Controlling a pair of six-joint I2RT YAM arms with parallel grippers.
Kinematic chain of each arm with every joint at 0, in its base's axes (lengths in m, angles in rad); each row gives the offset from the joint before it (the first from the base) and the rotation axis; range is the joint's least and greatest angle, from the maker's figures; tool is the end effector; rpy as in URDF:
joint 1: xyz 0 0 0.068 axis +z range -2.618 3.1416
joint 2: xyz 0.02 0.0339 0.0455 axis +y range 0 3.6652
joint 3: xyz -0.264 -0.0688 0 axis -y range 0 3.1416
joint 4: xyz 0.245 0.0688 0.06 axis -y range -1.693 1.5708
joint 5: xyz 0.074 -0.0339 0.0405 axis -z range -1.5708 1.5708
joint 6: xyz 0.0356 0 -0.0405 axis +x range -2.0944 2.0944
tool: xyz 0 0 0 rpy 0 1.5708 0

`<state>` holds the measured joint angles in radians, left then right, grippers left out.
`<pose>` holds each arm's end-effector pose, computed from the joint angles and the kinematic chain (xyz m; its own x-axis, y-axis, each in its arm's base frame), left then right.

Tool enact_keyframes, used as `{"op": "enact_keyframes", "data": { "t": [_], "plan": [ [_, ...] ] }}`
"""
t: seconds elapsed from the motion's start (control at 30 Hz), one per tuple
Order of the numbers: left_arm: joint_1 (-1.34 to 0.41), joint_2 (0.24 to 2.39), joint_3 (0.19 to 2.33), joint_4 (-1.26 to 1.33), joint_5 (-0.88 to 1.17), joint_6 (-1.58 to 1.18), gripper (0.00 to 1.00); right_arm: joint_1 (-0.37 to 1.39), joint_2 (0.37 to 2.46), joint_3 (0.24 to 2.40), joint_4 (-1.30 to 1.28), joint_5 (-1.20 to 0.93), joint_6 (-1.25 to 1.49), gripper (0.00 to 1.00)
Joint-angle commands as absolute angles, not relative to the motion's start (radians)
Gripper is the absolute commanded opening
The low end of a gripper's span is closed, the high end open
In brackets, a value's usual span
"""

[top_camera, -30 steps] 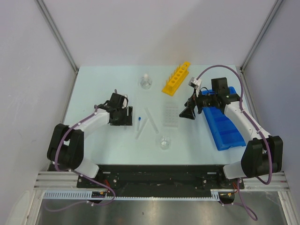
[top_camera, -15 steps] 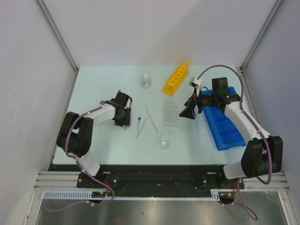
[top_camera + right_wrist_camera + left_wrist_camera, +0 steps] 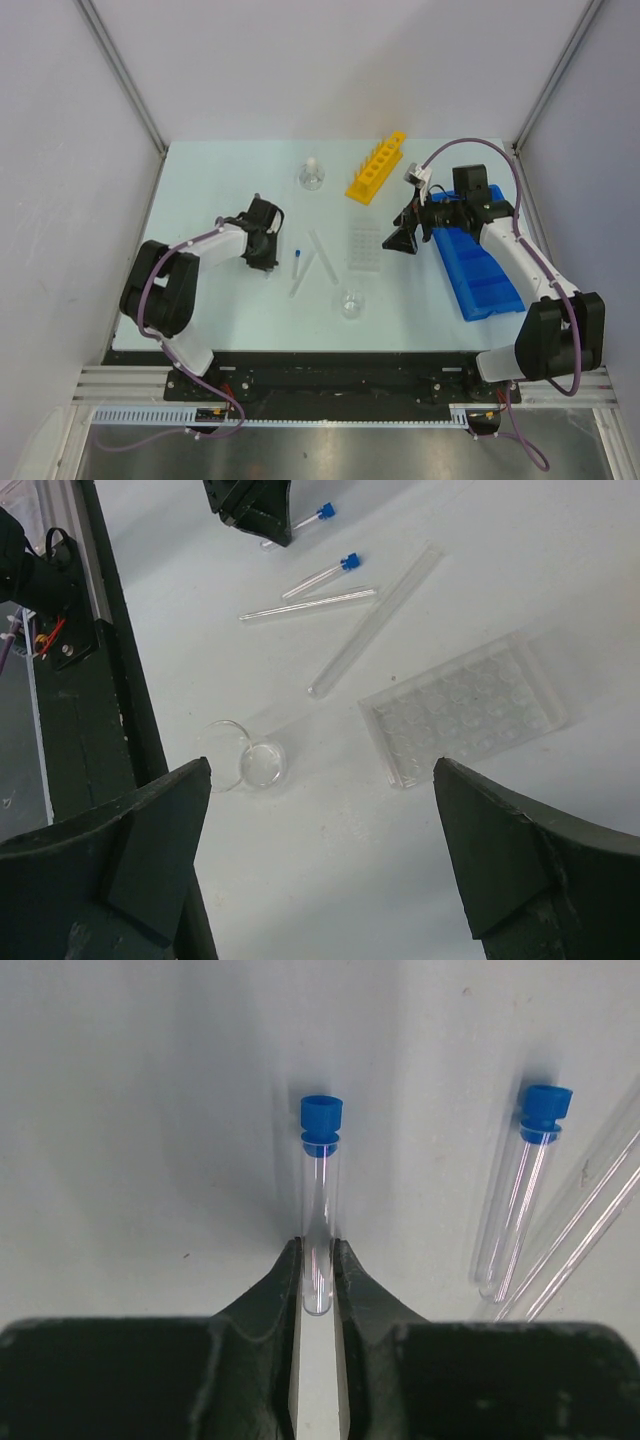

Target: Organize the chemistry lab equipment

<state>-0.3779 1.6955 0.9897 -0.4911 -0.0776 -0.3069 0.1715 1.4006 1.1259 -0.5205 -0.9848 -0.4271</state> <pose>0.2968 -0.1148 0.1603 -0.9280 0.0443 -0.3700 0.0642 0.9971 -0.0415 0.2836 0.0792 0.2981 -0.3631 -0.2954 -0.8837 -0.9005 0.3549 0.2514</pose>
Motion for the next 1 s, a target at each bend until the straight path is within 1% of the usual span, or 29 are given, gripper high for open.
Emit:
{"op": "enact_keyframes", "data": {
  "t": [0.0,0.07,0.2,0.3,0.43,0.47,0.53,0.57,0.6,0.7,0.8,0.9,0.97],
  "plan": [
    [-0.387,1.600,0.948,-0.447,-0.091,-0.319,0.15,0.181,1.338,1.127,-0.502,-1.005,-0.466,1.00],
    [-0.387,1.531,0.920,-0.422,-0.081,-0.308,0.13,0.195,1.330,1.144,-0.521,-1.002,-0.508,1.00],
    [-0.388,1.405,0.871,-0.349,-0.023,-0.299,0.12,0.250,1.364,1.227,-0.639,-0.997,-0.538,1.00],
    [-0.393,1.284,0.819,-0.278,0.072,-0.305,0.11,0.307,1.408,1.294,-0.709,-0.999,-0.525,1.00],
    [-0.435,1.102,0.752,-0.163,0.221,-0.325,0.11,0.373,1.453,1.357,-0.715,-0.997,-0.396,1.00],
    [-0.449,1.076,0.743,-0.108,0.282,-0.334,0.11,0.385,1.468,1.365,-0.689,-1.009,-0.308,1.00],
    [-0.492,1.017,0.720,-0.055,0.320,-0.368,0.12,0.399,1.486,1.379,-0.645,-1.032,-0.188,1.00],
    [-0.506,1.005,0.718,-0.014,0.346,-0.379,0.12,0.399,1.506,1.382,-0.590,-1.066,-0.134,1.00],
    [-0.520,0.990,0.718,-0.005,0.350,-0.400,0.11,0.400,1.514,1.382,-0.559,-1.083,-0.012,1.00],
    [-0.584,0.994,0.742,0.038,0.336,-0.423,0.11,0.403,1.546,1.382,-0.436,-1.133,0.180,1.00],
    [-0.641,1.014,0.773,0.040,0.305,-0.434,0.12,0.414,1.572,1.382,-0.344,-1.146,0.317,1.00],
    [-0.679,1.032,0.791,0.043,0.278,-0.440,0.11,0.431,1.582,1.382,-0.321,-1.125,0.345,1.00],
    [-0.699,1.042,0.804,0.032,0.264,-0.442,0.11,0.446,1.583,1.382,-0.356,-1.079,0.310,0.99]
  ]
}}
